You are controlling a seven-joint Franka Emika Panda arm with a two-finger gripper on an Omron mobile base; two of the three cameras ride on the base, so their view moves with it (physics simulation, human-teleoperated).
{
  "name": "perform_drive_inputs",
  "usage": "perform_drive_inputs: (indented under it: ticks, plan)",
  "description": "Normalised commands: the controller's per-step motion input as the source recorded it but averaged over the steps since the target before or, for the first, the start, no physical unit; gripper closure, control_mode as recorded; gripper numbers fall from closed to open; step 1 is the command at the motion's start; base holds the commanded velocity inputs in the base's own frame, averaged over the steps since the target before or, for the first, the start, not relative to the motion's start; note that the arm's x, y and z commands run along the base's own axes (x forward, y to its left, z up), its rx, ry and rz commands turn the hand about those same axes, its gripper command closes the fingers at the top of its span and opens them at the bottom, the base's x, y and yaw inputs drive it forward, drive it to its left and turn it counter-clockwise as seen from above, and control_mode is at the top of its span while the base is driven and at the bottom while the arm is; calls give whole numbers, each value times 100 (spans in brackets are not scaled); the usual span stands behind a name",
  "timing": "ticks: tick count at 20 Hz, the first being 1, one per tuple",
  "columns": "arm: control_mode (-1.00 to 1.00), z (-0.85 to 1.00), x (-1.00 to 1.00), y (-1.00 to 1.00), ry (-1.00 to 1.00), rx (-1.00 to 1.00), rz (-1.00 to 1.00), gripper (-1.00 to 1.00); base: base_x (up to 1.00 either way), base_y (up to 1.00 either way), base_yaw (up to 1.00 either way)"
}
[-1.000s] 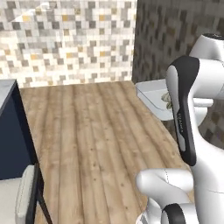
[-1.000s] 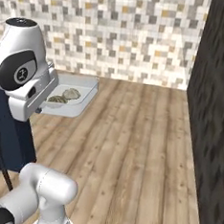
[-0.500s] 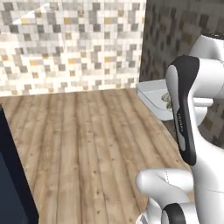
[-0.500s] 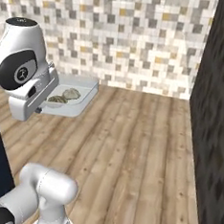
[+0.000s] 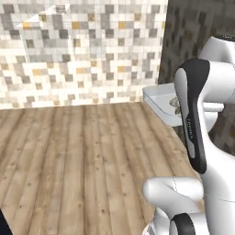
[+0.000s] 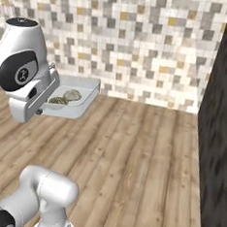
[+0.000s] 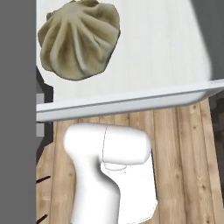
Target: Place two dumplings into each of the tupperware containers and then place the containers in the fridge.
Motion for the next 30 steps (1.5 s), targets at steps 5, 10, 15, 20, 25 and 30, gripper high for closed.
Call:
perform_drive_inputs:
  ticks: [5,10,15,20,25,30]
  plan:
    - [100,0,0,0,0,0,0,100,100,-24,14]
    - [100,0,0,0,0,0,0,100,100,-8,53]
    - [100,0,0,0,0,0,0,100,100,-3,67]
    - [100,0,0,0,0,0,0,100,100,-1,65]
    - [100,0,0,0,0,0,0,100,95,0,76]
    - [100,0,0,0,0,0,0,100,94,-5,77]
